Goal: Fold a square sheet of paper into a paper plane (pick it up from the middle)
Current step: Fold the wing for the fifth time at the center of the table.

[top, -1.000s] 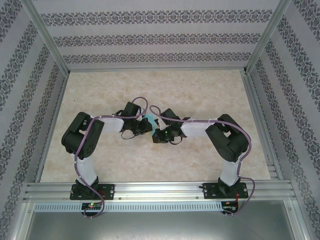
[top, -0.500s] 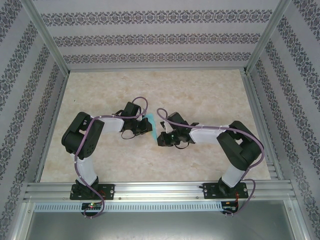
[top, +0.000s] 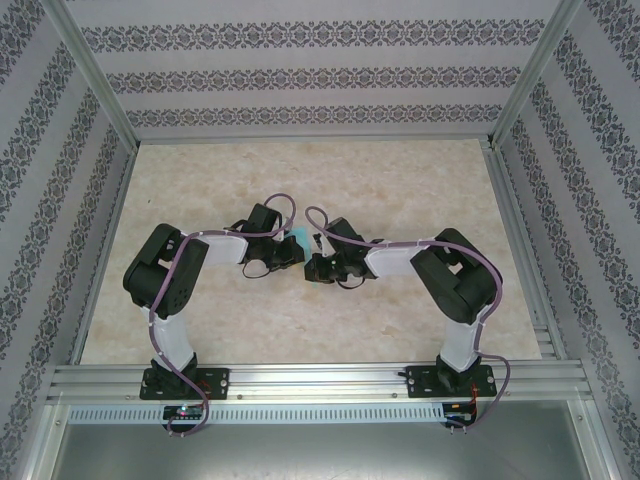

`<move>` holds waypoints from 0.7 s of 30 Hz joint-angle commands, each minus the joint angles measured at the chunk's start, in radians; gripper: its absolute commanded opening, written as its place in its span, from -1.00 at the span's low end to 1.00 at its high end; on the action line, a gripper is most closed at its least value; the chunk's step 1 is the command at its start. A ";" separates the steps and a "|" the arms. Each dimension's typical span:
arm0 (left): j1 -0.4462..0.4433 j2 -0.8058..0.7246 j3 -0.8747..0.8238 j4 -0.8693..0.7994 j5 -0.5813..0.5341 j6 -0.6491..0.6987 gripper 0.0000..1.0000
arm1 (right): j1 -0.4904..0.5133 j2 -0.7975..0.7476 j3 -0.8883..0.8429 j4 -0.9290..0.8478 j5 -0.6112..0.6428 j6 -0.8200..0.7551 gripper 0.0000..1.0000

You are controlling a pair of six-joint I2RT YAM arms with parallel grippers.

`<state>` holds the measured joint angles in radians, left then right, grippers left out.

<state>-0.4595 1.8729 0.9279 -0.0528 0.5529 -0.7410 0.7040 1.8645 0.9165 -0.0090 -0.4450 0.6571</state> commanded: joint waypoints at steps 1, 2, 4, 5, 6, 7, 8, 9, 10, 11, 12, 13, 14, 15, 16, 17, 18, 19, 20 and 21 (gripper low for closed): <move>-0.004 0.032 -0.032 -0.024 -0.044 0.011 -0.77 | -0.014 0.009 -0.015 -0.042 0.034 -0.021 -0.81; -0.004 0.021 -0.039 -0.002 -0.024 0.011 -0.76 | -0.015 0.006 -0.029 -0.058 0.034 -0.030 -0.81; -0.004 -0.006 -0.060 0.051 0.016 0.014 -0.70 | -0.017 -0.002 -0.065 -0.083 0.027 -0.046 -0.81; -0.004 -0.025 -0.072 0.082 0.026 0.017 -0.67 | -0.015 -0.009 -0.092 -0.088 0.020 -0.048 -0.81; -0.004 -0.043 -0.080 0.098 0.027 0.024 -0.64 | -0.015 -0.016 -0.120 -0.086 0.009 -0.053 -0.81; -0.004 -0.059 -0.084 0.100 0.019 0.038 -0.63 | -0.015 -0.024 -0.143 -0.086 0.002 -0.054 -0.81; -0.005 -0.073 -0.084 0.094 0.004 0.052 -0.61 | -0.015 -0.034 -0.169 -0.085 -0.002 -0.057 -0.81; -0.004 -0.085 -0.083 0.080 -0.014 0.065 -0.61 | -0.014 -0.046 -0.191 -0.085 -0.003 -0.059 -0.81; -0.004 -0.090 -0.077 0.066 -0.027 0.077 -0.61 | -0.015 -0.054 -0.208 -0.083 -0.009 -0.059 -0.81; -0.004 -0.089 -0.069 0.050 -0.035 0.091 -0.61 | -0.017 -0.067 -0.223 -0.082 -0.015 -0.060 -0.81; -0.004 -0.082 -0.063 0.040 -0.038 0.096 -0.61 | -0.016 -0.079 -0.234 -0.081 -0.016 -0.059 -0.81; -0.004 -0.074 -0.061 0.039 -0.036 0.096 -0.62 | -0.015 -0.087 -0.239 -0.080 -0.020 -0.061 -0.81; -0.004 -0.064 -0.059 0.044 -0.030 0.095 -0.62 | -0.016 -0.095 -0.240 -0.080 -0.023 -0.063 -0.81; -0.004 -0.054 -0.057 0.047 -0.027 0.091 -0.63 | -0.017 -0.099 -0.237 -0.081 -0.027 -0.062 -0.81; -0.004 -0.046 -0.057 0.052 -0.023 0.087 -0.63 | -0.017 -0.099 -0.234 -0.081 -0.030 -0.065 -0.81; -0.004 -0.039 -0.056 0.057 -0.017 0.084 -0.64 | -0.018 -0.098 -0.228 -0.082 -0.033 -0.065 -0.81; -0.004 -0.034 -0.053 0.057 -0.014 0.083 -0.64 | -0.018 -0.094 -0.221 -0.087 -0.034 -0.068 -0.81; -0.004 -0.032 -0.052 0.059 -0.011 0.084 -0.64 | -0.017 -0.091 -0.215 -0.090 -0.035 -0.070 -0.81; -0.004 -0.031 -0.050 0.058 -0.011 0.084 -0.64 | -0.017 -0.090 -0.211 -0.090 -0.038 -0.071 -0.81; -0.005 -0.031 -0.047 0.052 -0.014 0.083 -0.64 | -0.018 -0.090 -0.207 -0.092 -0.039 -0.070 -0.81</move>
<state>-0.4606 1.8225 0.8589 0.0067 0.5617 -0.6842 0.6880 1.7451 0.7322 0.0525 -0.4900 0.6094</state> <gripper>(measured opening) 0.182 0.095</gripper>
